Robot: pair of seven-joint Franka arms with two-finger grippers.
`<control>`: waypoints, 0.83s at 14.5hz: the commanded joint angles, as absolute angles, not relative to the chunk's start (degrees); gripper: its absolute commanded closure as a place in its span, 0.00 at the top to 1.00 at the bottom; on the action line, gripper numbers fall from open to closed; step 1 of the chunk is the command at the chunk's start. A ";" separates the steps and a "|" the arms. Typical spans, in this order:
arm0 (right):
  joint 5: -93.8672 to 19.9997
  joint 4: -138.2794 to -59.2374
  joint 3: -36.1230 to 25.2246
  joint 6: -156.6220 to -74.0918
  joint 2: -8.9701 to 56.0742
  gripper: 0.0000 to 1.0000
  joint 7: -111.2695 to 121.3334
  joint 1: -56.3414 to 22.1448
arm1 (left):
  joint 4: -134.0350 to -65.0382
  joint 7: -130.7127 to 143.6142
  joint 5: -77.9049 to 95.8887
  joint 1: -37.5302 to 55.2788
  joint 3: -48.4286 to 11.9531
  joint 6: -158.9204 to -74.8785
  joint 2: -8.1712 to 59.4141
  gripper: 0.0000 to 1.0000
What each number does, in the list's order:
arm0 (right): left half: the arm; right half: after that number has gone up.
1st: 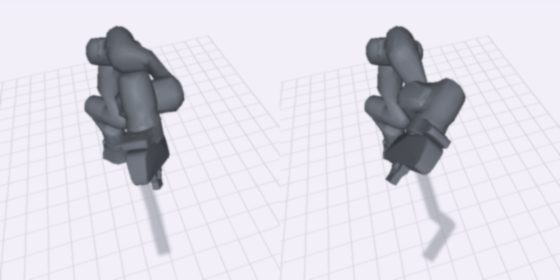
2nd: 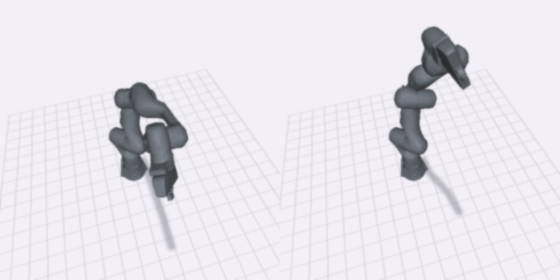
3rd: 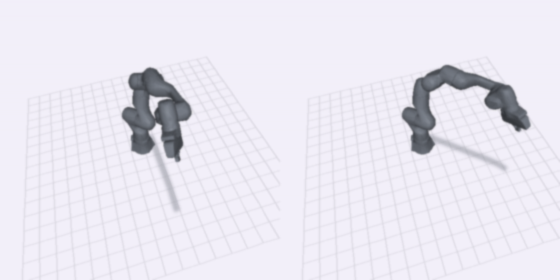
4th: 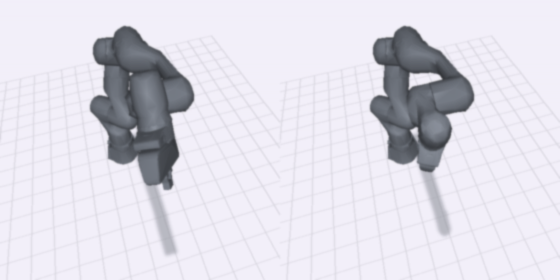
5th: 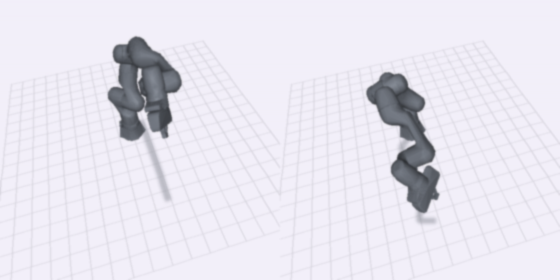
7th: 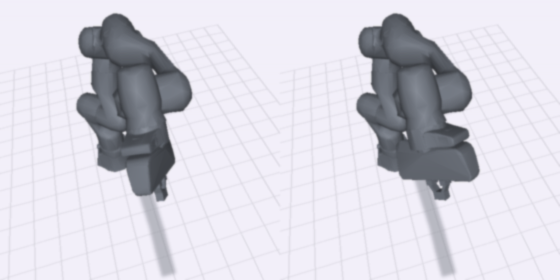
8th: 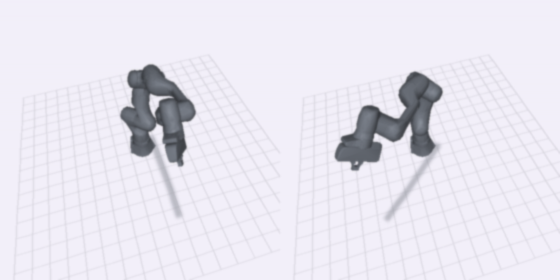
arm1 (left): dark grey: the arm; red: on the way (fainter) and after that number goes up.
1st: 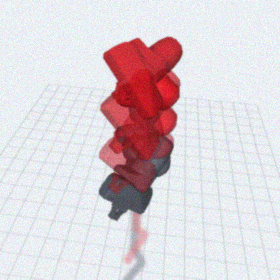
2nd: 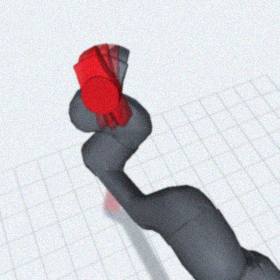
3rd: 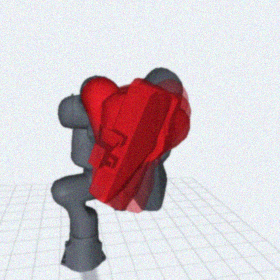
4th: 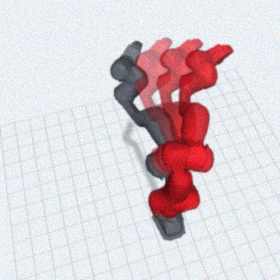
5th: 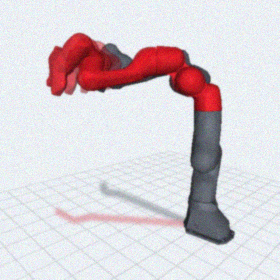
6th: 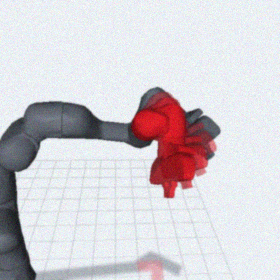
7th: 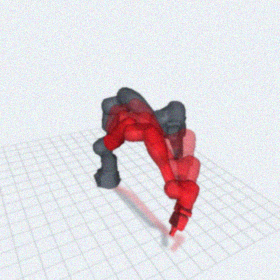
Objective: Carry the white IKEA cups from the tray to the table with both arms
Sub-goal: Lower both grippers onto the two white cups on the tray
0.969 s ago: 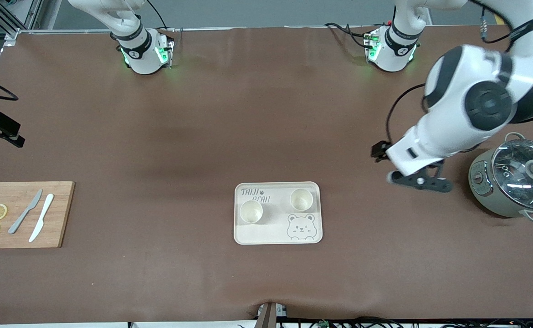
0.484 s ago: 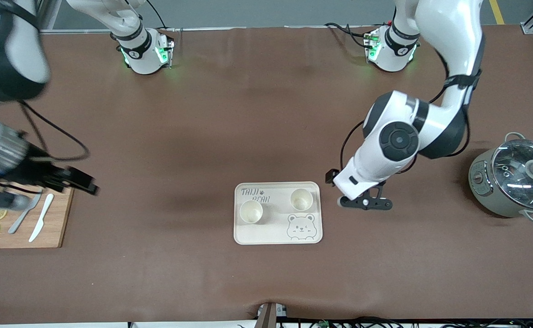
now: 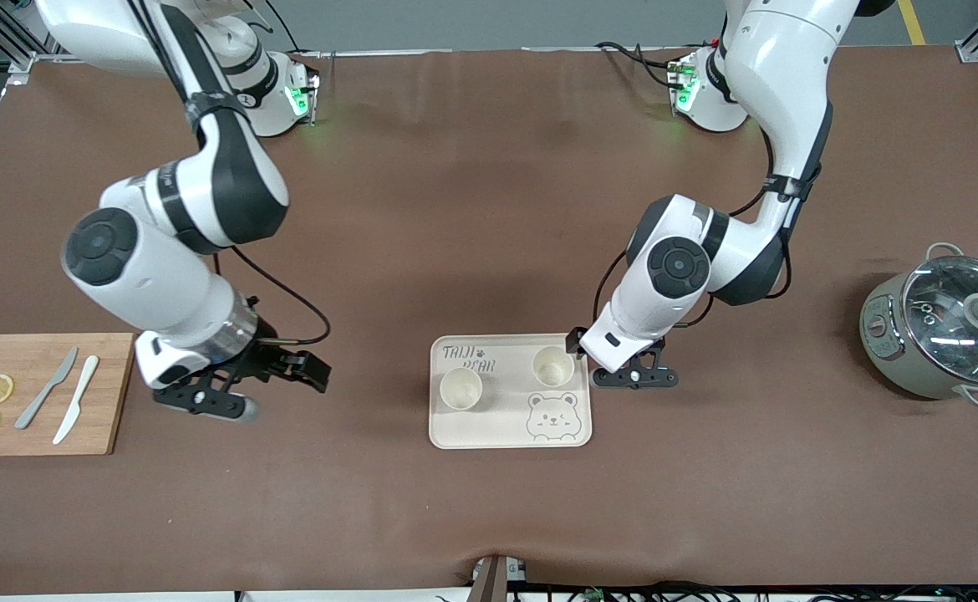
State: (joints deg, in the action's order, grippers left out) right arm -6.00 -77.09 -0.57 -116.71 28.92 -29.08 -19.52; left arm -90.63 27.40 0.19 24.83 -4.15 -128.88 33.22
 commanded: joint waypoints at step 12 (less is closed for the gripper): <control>-4.31 -74.71 -1.14 -129.02 40.78 1.00 -38.50 -29.88 | -90.88 29.80 -0.09 28.04 -3.69 -142.11 39.90 1.00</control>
